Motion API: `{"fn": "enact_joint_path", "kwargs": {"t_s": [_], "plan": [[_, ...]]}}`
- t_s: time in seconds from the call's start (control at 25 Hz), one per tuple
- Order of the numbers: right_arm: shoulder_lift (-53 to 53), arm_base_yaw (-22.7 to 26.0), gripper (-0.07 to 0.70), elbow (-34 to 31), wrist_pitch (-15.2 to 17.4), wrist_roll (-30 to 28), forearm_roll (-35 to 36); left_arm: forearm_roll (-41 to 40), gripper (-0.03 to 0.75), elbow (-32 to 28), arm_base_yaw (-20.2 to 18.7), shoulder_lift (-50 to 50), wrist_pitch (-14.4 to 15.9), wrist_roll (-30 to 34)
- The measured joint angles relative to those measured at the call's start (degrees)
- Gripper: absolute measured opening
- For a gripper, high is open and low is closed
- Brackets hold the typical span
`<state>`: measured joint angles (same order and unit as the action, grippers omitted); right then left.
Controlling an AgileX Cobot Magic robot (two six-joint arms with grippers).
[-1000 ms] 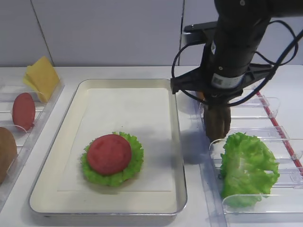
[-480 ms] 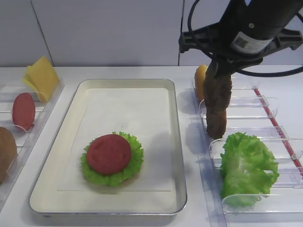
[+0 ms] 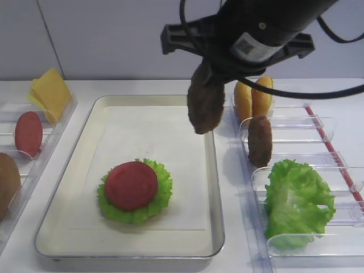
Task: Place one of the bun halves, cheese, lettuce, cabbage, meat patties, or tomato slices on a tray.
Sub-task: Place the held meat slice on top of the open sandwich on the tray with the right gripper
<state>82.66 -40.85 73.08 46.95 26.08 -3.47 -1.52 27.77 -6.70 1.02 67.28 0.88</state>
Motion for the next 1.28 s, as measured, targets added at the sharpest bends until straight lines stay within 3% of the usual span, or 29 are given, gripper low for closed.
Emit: {"fn": "enact_joint_path", "kwargs": {"t_s": [0.12,0.2,0.68,0.92,1.28], "plan": [[0.00,-0.53,0.160,-1.49,-4.89,-0.80,3.83,0.00,0.465,0.00,0.00,0.00,0.00,0.00],[0.26,-0.53,0.160,-2.64,-6.51,-4.42,7.30,0.00,0.465,0.00,0.00,0.00,0.00,0.00],[10.23,0.02,0.159,-4.30,-9.37,-39.64,48.16,0.00,0.465,0.00,0.00,0.00,0.00,0.00],[13.03,4.71,0.159,-4.30,-4.19,-58.27,65.41,0.00,0.465,0.00,0.00,0.00,0.00,0.00],[17.44,9.86,0.159,-4.30,5.00,-69.60,72.66,0.00,0.465,0.00,0.00,0.00,0.00,0.00]]}}
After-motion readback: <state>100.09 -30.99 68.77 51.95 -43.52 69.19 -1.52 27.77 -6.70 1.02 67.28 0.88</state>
